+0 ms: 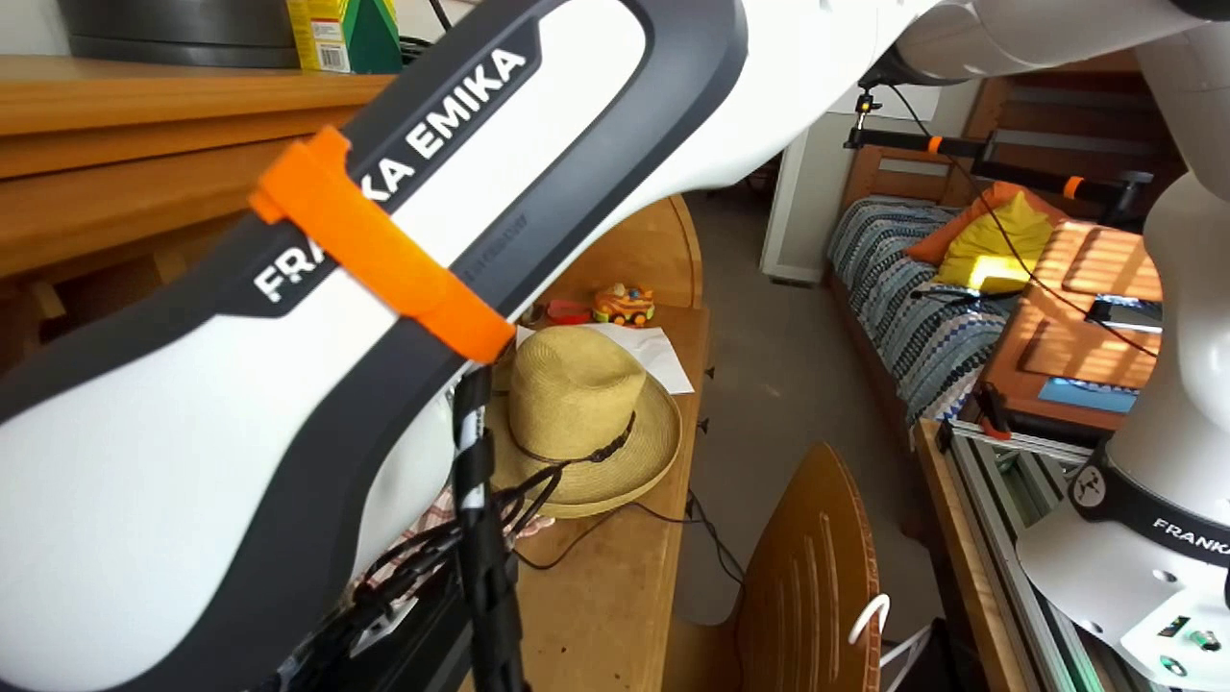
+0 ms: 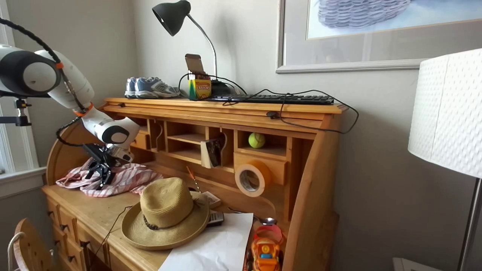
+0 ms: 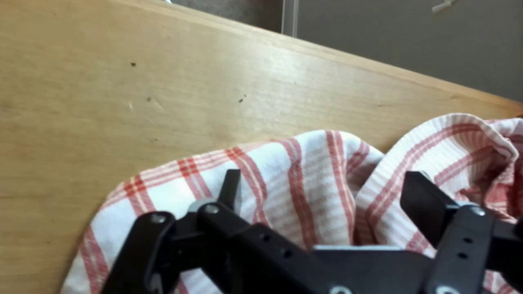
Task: Put the towel on the top of the dresser
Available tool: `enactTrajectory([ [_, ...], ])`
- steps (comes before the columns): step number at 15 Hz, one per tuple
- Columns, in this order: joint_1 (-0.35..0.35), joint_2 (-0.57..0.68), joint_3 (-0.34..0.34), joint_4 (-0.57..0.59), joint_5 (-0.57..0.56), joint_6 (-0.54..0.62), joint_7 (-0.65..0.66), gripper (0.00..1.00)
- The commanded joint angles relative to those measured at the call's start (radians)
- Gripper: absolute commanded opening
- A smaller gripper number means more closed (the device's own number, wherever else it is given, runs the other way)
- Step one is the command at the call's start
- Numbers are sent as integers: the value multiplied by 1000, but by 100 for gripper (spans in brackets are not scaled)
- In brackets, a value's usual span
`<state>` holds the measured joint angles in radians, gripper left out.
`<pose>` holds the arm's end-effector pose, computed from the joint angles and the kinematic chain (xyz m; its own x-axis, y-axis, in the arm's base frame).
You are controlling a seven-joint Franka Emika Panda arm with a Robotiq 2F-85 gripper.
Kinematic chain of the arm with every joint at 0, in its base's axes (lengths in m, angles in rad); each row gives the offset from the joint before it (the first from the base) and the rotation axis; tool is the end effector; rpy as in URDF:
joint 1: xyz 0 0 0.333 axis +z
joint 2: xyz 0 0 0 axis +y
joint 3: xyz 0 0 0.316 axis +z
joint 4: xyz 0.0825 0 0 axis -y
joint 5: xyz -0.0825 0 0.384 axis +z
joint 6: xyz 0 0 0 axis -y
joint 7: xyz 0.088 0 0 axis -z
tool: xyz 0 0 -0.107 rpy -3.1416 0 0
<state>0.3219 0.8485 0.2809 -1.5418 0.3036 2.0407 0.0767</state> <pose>0.5535 0.3745 0.1476 0.8594 0.3321 -0.3887 0.1824 -0.9095 -0.3736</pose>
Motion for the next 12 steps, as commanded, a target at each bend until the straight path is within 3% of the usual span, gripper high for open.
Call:
enactTrajectory([
  [1, 16, 1, 14, -2, 4, 77, -10, 100],
  [11, 95, 30, 13, 104, -82, 45, -5, 100],
  [12, 101, 41, 11, 117, -93, 43, -4, 85],
])
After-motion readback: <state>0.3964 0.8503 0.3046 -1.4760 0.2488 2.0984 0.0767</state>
